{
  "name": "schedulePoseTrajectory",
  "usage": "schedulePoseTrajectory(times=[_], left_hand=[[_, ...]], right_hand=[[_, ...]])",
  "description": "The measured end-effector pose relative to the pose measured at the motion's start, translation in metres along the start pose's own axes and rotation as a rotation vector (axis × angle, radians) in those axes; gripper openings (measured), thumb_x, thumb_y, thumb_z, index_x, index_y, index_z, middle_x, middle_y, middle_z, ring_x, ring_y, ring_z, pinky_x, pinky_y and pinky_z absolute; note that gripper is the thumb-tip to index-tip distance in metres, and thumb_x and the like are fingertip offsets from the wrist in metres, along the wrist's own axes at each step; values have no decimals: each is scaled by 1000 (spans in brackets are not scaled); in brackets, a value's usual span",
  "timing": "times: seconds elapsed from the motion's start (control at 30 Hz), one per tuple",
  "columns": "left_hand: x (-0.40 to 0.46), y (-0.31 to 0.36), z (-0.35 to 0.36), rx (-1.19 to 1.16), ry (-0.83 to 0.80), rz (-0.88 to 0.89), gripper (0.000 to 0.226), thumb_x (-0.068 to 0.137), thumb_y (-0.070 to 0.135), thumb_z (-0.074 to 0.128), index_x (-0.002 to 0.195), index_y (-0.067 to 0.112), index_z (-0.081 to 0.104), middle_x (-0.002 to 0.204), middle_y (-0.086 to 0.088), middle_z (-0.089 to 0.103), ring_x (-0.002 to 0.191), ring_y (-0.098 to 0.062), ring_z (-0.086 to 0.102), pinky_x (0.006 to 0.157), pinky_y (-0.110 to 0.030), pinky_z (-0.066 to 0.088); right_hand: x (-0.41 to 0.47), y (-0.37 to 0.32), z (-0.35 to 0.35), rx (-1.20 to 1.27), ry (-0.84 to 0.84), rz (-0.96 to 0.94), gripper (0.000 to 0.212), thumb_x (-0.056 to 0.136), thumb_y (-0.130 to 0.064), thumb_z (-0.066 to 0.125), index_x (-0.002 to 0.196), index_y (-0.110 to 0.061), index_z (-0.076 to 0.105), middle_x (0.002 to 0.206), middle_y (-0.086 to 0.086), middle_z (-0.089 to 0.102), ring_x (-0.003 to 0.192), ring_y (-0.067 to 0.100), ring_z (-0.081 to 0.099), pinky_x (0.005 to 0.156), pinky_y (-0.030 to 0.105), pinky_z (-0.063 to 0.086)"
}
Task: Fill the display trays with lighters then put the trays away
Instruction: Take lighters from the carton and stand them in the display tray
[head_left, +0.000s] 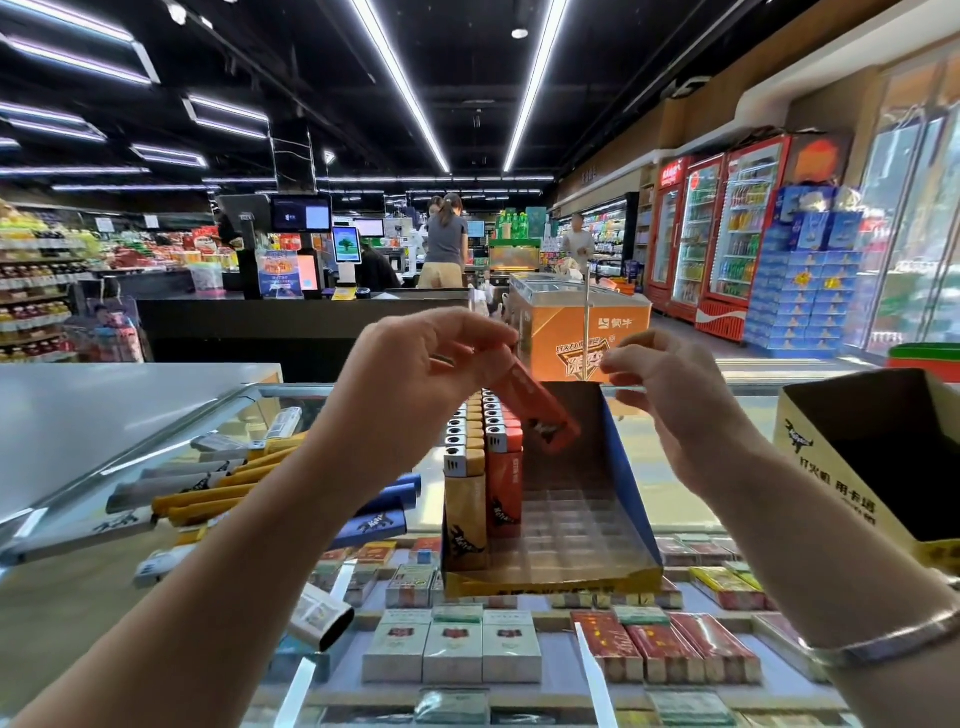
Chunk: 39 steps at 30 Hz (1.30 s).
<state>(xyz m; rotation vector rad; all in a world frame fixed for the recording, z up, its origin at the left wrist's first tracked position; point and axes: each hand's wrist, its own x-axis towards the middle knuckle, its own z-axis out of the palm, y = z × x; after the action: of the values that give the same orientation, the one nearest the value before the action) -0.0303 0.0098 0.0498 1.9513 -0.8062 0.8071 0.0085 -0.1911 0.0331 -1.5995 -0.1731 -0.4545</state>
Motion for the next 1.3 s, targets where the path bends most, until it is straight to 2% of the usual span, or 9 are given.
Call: schedulePoseTrajectory(times=[0.07,0.17,0.27,0.5,0.73,0.93,1.07,1.2,1.3], left_hand=[[-1,-2,0,37,-72,3,22,76,22,68,84,42,65,73,19,67,65,2,61,61,-8,44],[-2,-4,2,164,-195,40,21,77,18,70,90,35,69,81,20,66,71,0,62,68,-18,50],[-5,-4,5,283,-286,98,19,79,19,70,95,28,72,87,21,64,78,3,60,77,-23,51],[-7,-2,8,448,-344,222,20,78,18,72,97,24,73,91,12,69,82,3,51,75,-6,36],[-7,1,7,489,-381,256,18,78,15,72,94,23,74,92,12,69,81,2,48,72,-6,33],[-10,-2,13,490,-412,172,14,83,22,66,95,25,72,88,22,48,78,0,51,70,-9,40],[-9,-5,13,498,-398,141,10,82,27,66,90,31,70,89,22,48,87,0,45,69,-17,41],[-7,-10,10,359,-486,-45,15,77,37,68,86,46,58,101,26,46,102,-1,38,86,-27,39],[-7,-14,11,301,-561,-176,37,76,38,69,108,47,52,127,21,39,123,-6,27,101,-35,32]], right_hand=[[2,7,-1,-104,-18,31,11,85,-2,55,87,-12,58,90,8,59,88,20,54,73,30,44],[3,15,3,-164,-127,150,31,80,10,53,98,-16,55,95,3,53,88,17,52,61,24,40],[5,22,5,-192,-175,204,42,79,10,53,108,-20,51,104,5,49,96,23,52,65,27,46],[7,23,4,-200,-204,210,41,80,7,54,109,-22,48,95,0,48,89,17,51,66,26,47],[6,24,4,-215,-197,195,41,80,7,54,109,-22,48,95,0,49,89,17,51,70,28,50],[6,24,4,-207,-212,199,41,81,7,54,110,-22,47,94,-2,47,86,15,50,60,23,44],[6,24,4,-207,-213,201,42,82,8,54,111,-21,47,94,-1,48,86,15,51,60,23,46],[7,27,3,-250,-212,201,46,82,11,49,111,-24,44,92,-4,47,82,12,49,50,15,44],[6,30,2,-285,-236,212,50,84,14,41,111,-29,41,92,1,50,83,14,51,42,11,44]])
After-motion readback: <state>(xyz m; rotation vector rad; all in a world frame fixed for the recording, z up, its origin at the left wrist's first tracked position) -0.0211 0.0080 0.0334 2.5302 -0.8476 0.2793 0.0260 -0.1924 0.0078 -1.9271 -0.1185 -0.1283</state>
